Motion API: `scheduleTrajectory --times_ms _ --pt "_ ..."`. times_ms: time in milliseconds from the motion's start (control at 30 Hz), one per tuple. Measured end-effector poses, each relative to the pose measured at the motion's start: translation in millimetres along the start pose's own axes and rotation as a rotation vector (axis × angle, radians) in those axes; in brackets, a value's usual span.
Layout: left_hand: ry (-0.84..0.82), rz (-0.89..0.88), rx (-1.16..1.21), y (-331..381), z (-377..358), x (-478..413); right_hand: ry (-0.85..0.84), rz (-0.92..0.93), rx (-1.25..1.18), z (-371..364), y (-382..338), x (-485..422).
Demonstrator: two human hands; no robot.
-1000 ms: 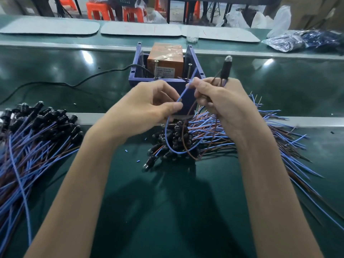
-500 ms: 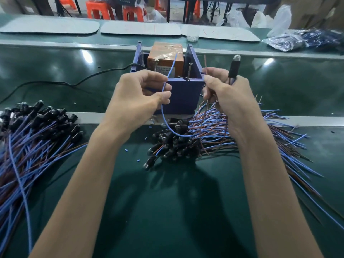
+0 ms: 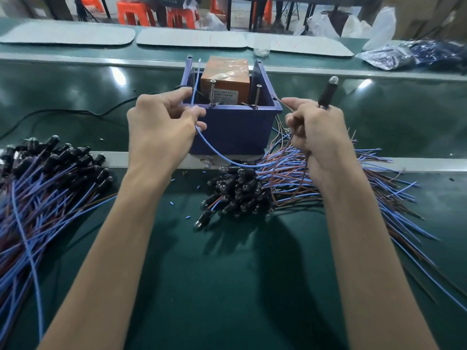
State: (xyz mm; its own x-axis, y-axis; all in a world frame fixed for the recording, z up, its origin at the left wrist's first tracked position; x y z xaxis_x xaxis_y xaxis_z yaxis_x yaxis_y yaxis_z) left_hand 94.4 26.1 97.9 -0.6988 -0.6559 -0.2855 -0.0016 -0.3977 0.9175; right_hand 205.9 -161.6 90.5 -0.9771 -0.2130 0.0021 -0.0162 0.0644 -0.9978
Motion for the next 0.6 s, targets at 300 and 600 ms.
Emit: scheduleTrajectory --times_ms 300,600 --pt "-0.01 0.102 -0.027 -12.0 -5.6 0.3 -0.03 -0.055 0.001 -1.3 13.6 -2.1" --pt "-0.055 0.11 -0.034 -10.8 -2.7 -1.3 -0.113 -0.064 0.014 -6.1 14.6 -0.5"
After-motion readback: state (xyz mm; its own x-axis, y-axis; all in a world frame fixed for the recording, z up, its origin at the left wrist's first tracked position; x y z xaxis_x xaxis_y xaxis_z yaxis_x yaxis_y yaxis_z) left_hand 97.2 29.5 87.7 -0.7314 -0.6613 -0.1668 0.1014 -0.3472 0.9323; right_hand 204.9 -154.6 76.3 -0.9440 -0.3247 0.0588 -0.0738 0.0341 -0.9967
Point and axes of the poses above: each hand's wrist, its own x-axis away from the middle knuckle, its own z-axis out of the back of the hand, y = z × x, the point moved 5 cm from there along -x, towards the middle knuckle, and after that the axes turned 2 degrees about -y, right-handed, at the moved point
